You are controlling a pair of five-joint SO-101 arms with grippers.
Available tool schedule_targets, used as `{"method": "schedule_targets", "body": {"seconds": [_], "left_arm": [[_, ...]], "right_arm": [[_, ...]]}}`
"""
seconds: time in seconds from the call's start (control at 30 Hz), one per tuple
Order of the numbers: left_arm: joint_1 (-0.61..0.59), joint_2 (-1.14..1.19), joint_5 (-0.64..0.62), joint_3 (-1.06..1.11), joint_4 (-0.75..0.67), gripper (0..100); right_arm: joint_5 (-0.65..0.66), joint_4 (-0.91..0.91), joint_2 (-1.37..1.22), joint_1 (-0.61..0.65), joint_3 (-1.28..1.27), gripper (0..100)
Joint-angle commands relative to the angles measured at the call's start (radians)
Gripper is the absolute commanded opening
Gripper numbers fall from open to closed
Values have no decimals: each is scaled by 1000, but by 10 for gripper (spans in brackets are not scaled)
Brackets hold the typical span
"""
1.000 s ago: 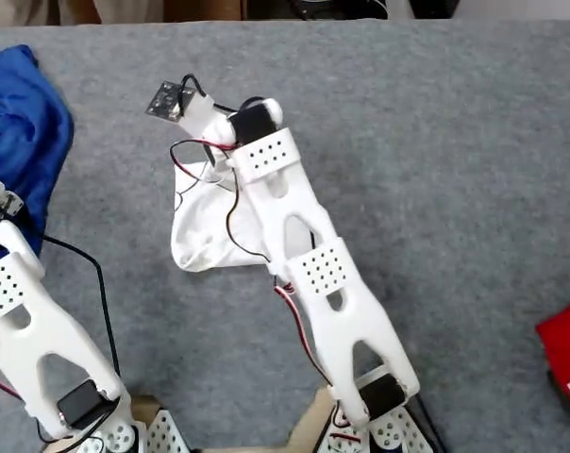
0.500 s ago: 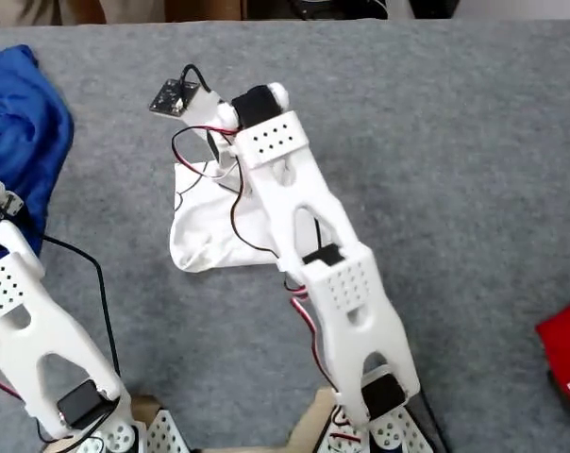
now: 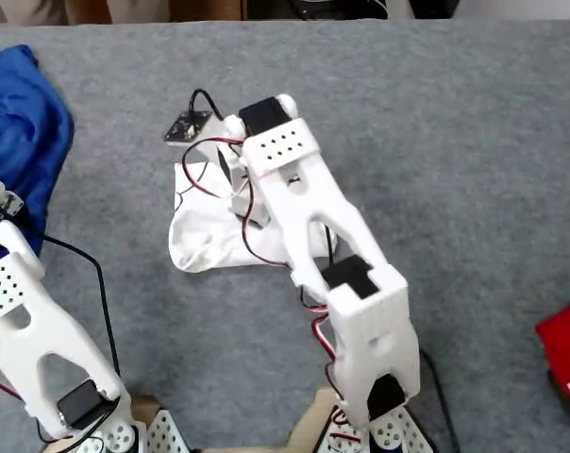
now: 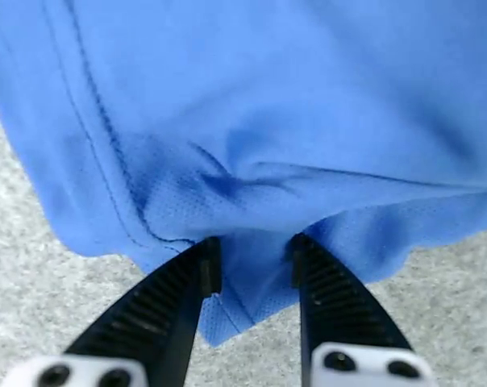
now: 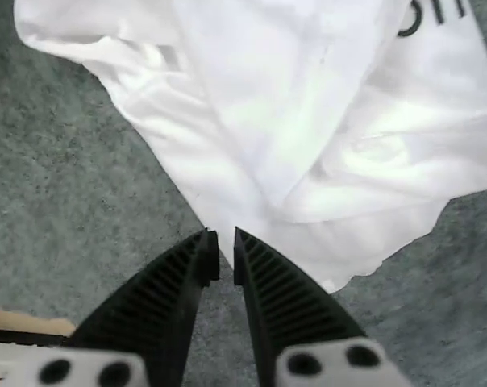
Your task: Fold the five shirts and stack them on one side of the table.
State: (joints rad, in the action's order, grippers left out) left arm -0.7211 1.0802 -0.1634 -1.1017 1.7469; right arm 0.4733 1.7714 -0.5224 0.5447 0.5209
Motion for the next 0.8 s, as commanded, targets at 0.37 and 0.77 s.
{"method": "schedule_targets", "body": {"seconds": [0.37,0.77], "left_arm": [[51,2,8,5,5,167],[46,2,8,5,5,167]], "right_arm": [[8,-132,-94,51,262,330],[6,-138,-601,85,881,317]]}}
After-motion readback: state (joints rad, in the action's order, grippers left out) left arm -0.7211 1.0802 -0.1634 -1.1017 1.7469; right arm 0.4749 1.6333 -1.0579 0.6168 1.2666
